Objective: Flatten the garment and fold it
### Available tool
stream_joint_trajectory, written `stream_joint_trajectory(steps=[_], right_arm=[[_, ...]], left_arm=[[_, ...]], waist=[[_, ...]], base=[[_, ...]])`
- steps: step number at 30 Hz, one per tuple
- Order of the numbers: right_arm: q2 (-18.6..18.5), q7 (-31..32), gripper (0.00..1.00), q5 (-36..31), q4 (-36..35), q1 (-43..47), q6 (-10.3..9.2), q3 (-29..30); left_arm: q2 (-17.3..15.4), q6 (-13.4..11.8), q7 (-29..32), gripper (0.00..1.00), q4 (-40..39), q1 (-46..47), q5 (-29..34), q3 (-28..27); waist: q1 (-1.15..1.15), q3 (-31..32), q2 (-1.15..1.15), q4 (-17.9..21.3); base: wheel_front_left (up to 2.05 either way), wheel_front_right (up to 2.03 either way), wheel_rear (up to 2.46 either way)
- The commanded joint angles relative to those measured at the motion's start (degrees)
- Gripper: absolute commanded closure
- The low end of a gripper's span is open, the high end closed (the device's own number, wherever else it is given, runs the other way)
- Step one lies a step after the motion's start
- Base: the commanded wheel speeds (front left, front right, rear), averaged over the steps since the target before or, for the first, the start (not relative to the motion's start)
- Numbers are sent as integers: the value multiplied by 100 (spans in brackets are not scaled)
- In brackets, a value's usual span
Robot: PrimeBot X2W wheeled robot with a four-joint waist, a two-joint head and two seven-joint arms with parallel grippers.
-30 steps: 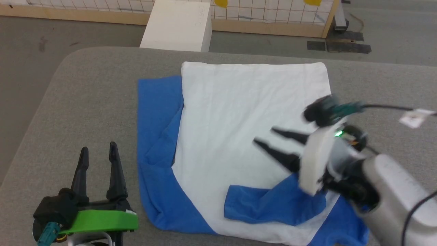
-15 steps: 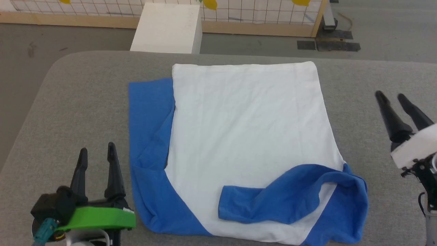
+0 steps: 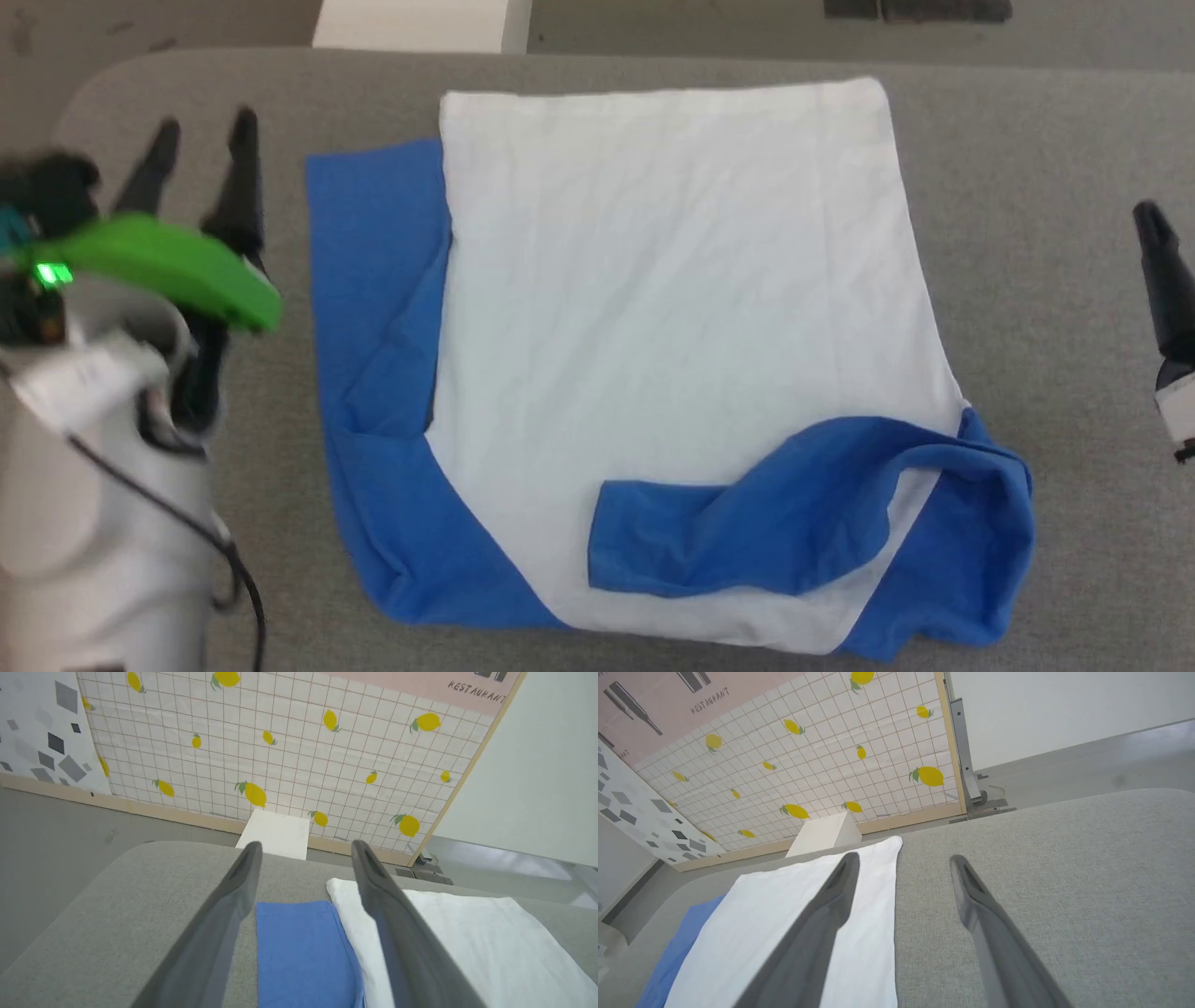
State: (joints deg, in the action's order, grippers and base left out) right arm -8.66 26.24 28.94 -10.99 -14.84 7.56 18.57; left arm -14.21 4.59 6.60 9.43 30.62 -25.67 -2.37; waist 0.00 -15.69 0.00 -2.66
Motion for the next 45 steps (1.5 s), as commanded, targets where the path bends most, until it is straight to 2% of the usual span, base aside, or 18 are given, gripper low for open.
stream_joint_trajectory(steps=[1, 8, 15, 18, 24, 29, 30, 31, 35, 41, 45], right_arm=[[19, 28, 0, -2, -94, -125, -8, -8], [29, 129, 0, 77, -422, -306, -8, -41], [-1, 138, 0, 133, -595, -343, -8, 72], [-10, 142, 0, 163, -667, -362, -8, 110], [-14, 165, 0, 200, -759, -394, -8, 134], [-39, 191, 0, 227, -810, -418, -8, 106], [-45, 189, 0, 229, -820, -421, -8, 107], [-49, 186, 0, 229, -823, -425, -8, 111], [-79, 183, 0, 201, -800, -428, -8, 151], [-79, 180, 0, 161, -706, -397, -8, 128], [-97, 196, 0, 86, -567, -298, -8, 133]], left_arm=[[-138, 10, 258, 0, 188, 373, -60, -11], [-655, -200, 1904, 0, 926, 1719, -164, 58], [-975, -483, 3224, 0, 1260, 2133, -220, 123], [-1033, -589, 3545, 0, 1256, 2155, -214, 161], [-1081, -800, 3740, 0, 1336, 2100, -137, 197], [-973, -975, 4103, 0, 1569, 2034, -247, 209], [-936, -971, 4127, 40, 1582, 2029, -306, 191], [-912, -953, 4147, 100, 1598, 2020, -357, 180], [-825, -901, 3963, 100, 1580, 2008, -599, -8], [-671, -931, 3114, 100, 1663, 1987, -968, -566], [-630, -941, 2444, 100, 1787, 1836, -1288, -1121]], waist=[[0, -574, 0, 151], [0, -1317, 0, 382], [0, -1719, 0, 480], [0, -1842, 0, 488], [0, -2023, 0, 470], [0, -2103, 0, 455], [0, -2115, 0, 449], [0, -2119, 0, 444], [0, -2074, 0, 386], [0, -1782, 0, 206], [0, -1330, 0, -78]], base=[[0, 0, 0], [0, 0, 0], [0, 0, 0], [0, 0, 0], [0, 0, 0], [0, 0, 0], [0, 0, 0], [0, 0, 0], [0, 0, 0], [0, 0, 0], [0, 0, 0]])
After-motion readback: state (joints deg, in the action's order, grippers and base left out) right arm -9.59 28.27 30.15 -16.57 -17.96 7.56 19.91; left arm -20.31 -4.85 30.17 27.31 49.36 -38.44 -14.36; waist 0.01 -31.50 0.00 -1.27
